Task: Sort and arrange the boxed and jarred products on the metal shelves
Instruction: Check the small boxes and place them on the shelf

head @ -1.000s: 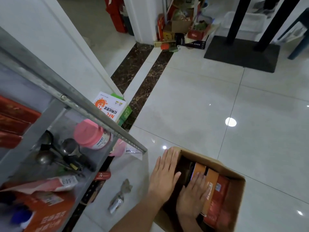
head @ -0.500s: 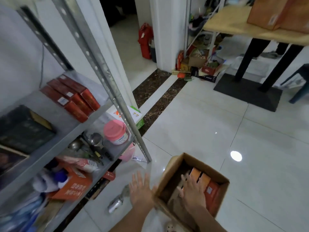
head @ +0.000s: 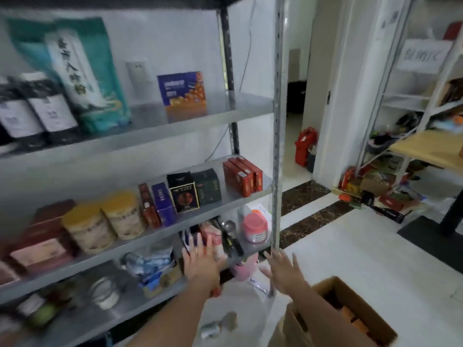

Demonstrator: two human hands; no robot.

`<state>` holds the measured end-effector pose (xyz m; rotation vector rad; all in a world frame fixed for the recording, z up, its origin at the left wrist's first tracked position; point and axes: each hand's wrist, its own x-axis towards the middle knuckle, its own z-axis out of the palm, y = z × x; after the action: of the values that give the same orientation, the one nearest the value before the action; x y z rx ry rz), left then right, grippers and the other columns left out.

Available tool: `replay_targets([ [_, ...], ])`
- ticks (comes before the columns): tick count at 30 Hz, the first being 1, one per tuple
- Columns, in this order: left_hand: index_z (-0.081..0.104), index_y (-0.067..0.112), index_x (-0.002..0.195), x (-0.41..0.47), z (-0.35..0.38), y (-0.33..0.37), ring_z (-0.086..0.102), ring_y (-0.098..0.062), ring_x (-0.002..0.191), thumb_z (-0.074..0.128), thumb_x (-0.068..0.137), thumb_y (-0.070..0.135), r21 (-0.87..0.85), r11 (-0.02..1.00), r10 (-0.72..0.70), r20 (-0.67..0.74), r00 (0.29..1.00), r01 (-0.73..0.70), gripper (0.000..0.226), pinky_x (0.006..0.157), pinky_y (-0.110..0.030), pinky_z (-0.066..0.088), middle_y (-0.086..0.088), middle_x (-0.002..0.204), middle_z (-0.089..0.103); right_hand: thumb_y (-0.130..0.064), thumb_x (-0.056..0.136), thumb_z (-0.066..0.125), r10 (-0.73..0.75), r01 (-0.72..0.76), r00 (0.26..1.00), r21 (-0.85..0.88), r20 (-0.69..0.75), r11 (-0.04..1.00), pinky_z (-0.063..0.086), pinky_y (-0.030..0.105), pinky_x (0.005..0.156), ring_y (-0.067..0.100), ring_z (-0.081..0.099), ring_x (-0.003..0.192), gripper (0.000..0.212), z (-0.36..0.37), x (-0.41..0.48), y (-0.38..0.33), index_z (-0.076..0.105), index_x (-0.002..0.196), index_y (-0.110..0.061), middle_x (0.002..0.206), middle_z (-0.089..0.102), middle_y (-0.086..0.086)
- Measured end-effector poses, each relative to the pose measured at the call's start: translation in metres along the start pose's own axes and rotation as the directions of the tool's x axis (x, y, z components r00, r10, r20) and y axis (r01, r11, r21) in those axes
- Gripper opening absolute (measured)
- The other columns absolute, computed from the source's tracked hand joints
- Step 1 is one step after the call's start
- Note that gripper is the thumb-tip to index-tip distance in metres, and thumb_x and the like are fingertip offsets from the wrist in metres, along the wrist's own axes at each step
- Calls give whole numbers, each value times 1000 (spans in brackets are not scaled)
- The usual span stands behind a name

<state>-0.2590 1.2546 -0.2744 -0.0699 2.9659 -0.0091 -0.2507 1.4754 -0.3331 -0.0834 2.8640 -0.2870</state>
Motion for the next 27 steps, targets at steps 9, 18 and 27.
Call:
replay_targets([
  [9, -17, 19, 153, 28, -161, -66, -22, -30, 147, 15, 98, 61, -83, 995, -92, -448, 889, 61, 76, 119, -48, -8, -8, 160, -23, -58, 100, 16, -274, 234, 865, -146, -421, 961, -3, 52, 118, 23, -3, 151, 65, -197, 73, -113, 9, 156, -26, 164, 3, 4],
  [18, -23, 21, 150, 93, -251, -76, -29, -28, 143, 15, 96, 65, -76, 990, -141, -606, 783, 120, 79, 114, -46, -17, -7, 154, -33, -61, 98, 17, -414, 314, 711, -270, -569, 910, -4, 54, 118, 25, -4, 151, 67, -324, 137, -162, 5, 156, -29, 164, 1, 5],
  [27, -22, 25, 150, 172, -297, -88, -34, -17, 138, 13, 97, 62, -48, 996, -86, -644, 760, 72, 74, 113, -38, -20, -2, 157, -31, -67, 95, 11, -379, 329, 761, -190, -527, 925, -20, 44, 114, 15, -23, 147, 69, -376, 225, -170, -19, 150, -40, 160, -26, -6],
])
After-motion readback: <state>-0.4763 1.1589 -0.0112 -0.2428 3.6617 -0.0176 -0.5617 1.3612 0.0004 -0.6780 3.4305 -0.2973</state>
